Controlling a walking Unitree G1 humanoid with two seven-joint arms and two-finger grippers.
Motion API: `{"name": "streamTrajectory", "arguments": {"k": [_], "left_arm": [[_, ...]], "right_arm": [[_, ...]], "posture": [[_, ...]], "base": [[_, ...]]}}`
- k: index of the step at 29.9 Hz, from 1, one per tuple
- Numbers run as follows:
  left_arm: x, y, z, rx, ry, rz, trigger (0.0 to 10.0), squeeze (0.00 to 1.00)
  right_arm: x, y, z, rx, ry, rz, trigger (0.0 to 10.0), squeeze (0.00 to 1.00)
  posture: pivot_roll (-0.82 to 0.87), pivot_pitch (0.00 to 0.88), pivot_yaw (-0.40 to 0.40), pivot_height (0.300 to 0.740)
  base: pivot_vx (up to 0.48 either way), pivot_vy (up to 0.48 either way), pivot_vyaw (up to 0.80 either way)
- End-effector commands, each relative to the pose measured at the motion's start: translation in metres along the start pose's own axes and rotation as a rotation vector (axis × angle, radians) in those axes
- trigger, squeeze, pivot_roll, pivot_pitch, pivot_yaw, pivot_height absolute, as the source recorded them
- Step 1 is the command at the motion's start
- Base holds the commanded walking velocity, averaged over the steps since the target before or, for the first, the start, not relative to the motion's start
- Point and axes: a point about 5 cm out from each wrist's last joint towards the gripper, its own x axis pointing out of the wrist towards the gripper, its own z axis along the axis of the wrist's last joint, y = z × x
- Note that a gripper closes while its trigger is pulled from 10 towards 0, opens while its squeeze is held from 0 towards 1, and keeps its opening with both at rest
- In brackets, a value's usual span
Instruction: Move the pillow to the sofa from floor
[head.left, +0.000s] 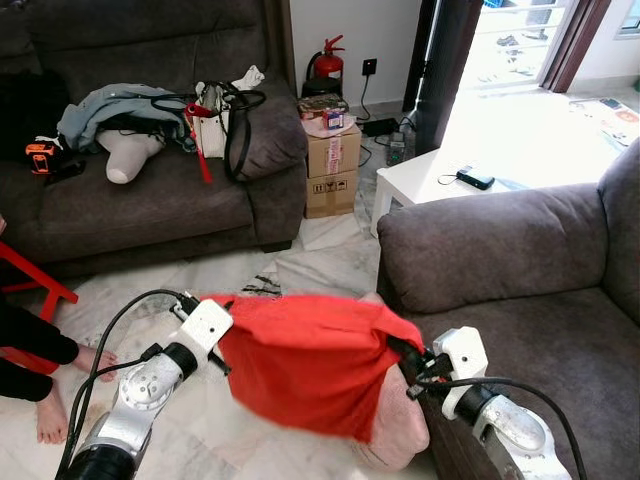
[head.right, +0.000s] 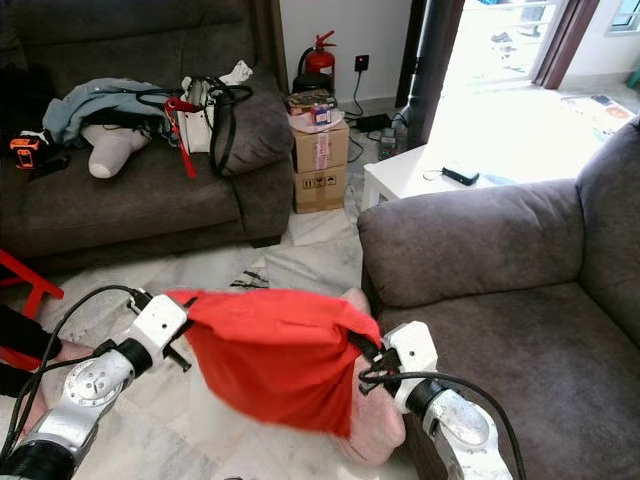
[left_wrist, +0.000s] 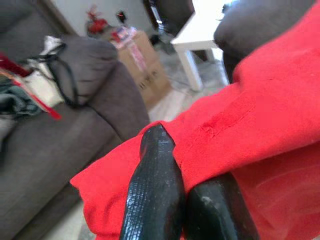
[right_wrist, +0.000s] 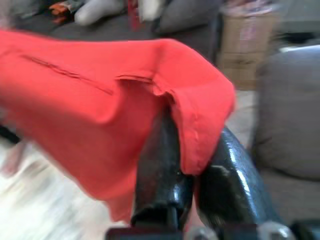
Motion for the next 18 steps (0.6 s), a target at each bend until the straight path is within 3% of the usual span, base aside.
{"name": "streamTrajectory", "arguments": {"k": [1, 2, 4, 9, 13, 18], "left_arm": [[0.0, 0.014, 0.007, -0.028, -0.031, 0.121, 10.0, 0.0], [0.0, 0.018, 0.007, -0.061, -0.028, 0.206, 10.0, 0.0], [0.0, 0.021, 0.008, -0.089, -0.028, 0.263, 10.0, 0.0], [0.002, 0.015, 0.011, -0.136, -0.023, 0.329, 10.0, 0.0], [0.007, 0.013, 0.012, -0.153, -0.01, 0.351, 10.0, 0.0], [0.017, 0.01, 0.017, -0.138, -0.012, 0.305, 10.0, 0.0]], "right_arm": [[0.004, -0.005, 0.011, 0.004, -0.078, -0.059, 10.0, 0.0], [0.006, -0.005, 0.01, 0.026, -0.095, -0.111, 10.0, 0.0], [0.008, -0.006, 0.01, 0.045, -0.106, -0.152, 10.0, 0.0], [0.012, -0.005, 0.007, 0.068, -0.136, -0.233, 10.0, 0.0], [0.014, 0.004, 0.01, 0.069, -0.167, -0.209, 10.0, 0.0], [0.009, 0.02, 0.018, 0.074, -0.212, -0.07, 10.0, 0.0]], "posture": [[0.04, 0.045, 0.03, 0.74], [0.04, 0.048, 0.028, 0.74], [0.04, 0.05, 0.028, 0.74], [0.04, 0.052, 0.029, 0.74], [0.04, 0.056, 0.025, 0.74], [0.04, 0.062, 0.025, 0.74]], "base": [[0.0, 0.0, 0.0], [0.0, 0.0, 0.0], [0.0, 0.0, 0.0], [0.0, 0.0, 0.0], [0.0, 0.0, 0.0], [0.0, 0.0, 0.0]]}}
